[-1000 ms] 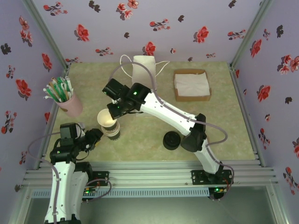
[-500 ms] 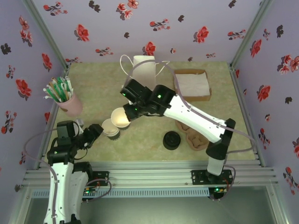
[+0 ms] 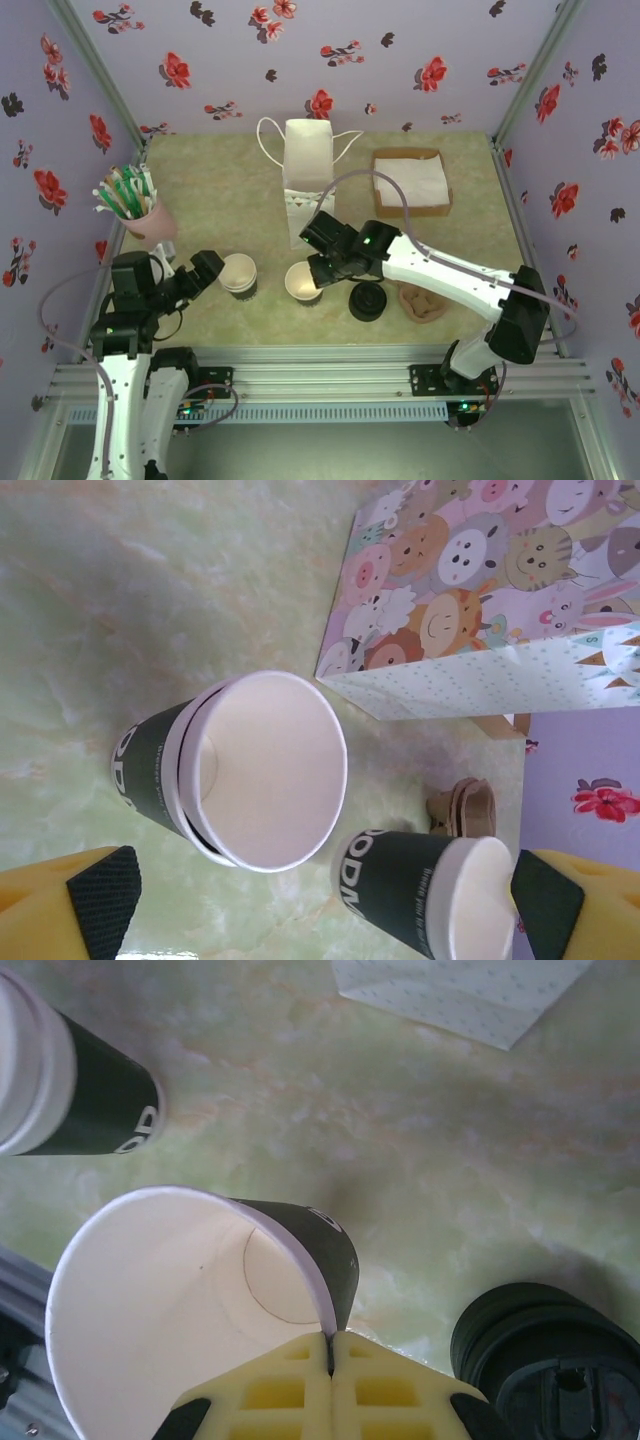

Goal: Pack the takeout coffee

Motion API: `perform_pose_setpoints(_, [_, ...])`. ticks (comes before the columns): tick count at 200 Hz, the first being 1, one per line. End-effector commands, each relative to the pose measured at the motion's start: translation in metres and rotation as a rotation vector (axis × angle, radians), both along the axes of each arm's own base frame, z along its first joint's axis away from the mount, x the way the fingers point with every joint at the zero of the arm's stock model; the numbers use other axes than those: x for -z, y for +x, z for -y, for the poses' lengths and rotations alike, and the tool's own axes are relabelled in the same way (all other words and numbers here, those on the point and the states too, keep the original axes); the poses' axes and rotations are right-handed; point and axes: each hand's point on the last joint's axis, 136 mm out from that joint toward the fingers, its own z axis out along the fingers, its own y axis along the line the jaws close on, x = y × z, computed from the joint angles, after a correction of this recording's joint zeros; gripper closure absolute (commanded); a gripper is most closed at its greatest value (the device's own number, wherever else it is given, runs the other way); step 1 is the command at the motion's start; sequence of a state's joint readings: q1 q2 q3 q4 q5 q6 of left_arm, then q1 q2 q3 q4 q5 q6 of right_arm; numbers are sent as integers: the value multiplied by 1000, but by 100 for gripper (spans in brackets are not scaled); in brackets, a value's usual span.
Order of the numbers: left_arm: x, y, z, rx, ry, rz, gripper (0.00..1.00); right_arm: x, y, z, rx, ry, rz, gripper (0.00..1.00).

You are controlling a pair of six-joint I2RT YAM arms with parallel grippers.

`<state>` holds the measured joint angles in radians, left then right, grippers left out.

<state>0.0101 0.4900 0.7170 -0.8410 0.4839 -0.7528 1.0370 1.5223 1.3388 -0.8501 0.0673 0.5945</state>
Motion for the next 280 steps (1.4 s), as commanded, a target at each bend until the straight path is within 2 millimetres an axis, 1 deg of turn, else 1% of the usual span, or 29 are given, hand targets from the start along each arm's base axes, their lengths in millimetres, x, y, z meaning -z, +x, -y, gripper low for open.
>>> perform_pose_setpoints(1, [-16, 5, 4, 15, 15, 53, 1, 6, 11, -8, 46, 68, 2, 100])
perform_pose_setpoints(18, [-20, 9, 10, 36, 33, 63, 1, 21, 15, -8, 57, 62, -23, 100])
perform_pose_setpoints(38, [-20, 14, 21, 70, 69, 70, 1, 34, 19, -8, 65, 48, -35, 100])
perform_pose_setpoints(71, [-17, 22, 51, 153, 131, 82, 1, 55, 24, -2, 87, 14, -61, 100])
perform_pose_setpoints(83, [-16, 25, 62, 183, 152, 87, 1, 59, 25, 0, 94, 10, -70, 100])
perform_pose_setpoints(99, [-17, 27, 75, 214, 182, 101, 1, 59, 24, 4, 100, -1, -69, 82])
perform_pose_setpoints(112, [-18, 29, 84, 235, 208, 113, 1, 55, 23, 7, 104, 0, -61, 69])
perform_pose_setpoints(129, [-21, 30, 97, 270, 229, 135, 1, 46, 22, 14, 111, 2, -43, 58])
perform_pose_setpoints(155, [-27, 29, 116, 317, 263, 171, 1, 27, 18, 27, 109, 19, 2, 36])
perform_pose_setpoints(173, [-27, 29, 127, 342, 282, 190, 1, 18, 13, 43, 104, 14, 41, 15])
perform_pose_setpoints(180, [-28, 29, 131, 353, 282, 201, 1, 16, 11, 50, 97, 7, 59, 3])
perform_pose_setpoints(182, [-28, 29, 132, 357, 282, 203, 1, 17, 10, 52, 96, 1, 63, 2])
perform_pose_setpoints(199, [-27, 28, 140, 375, 276, 216, 1, 15, 7, 71, 88, -36, 107, 1])
perform_pose_setpoints(217, [-26, 27, 145, 391, 272, 229, 1, 18, 5, 94, 111, -99, 148, 1])
perform_pose_setpoints(233, [-24, 27, 146, 393, 276, 226, 1, 24, 4, 113, 142, -138, 179, 1])
perform_pose_setpoints(255, [-20, 28, 146, 392, 283, 215, 1, 30, -2, 123, 140, -122, 198, 1])
perform_pose_setpoints(280, [-16, 28, 146, 390, 286, 204, 1, 35, -6, 122, 116, -99, 198, 1])
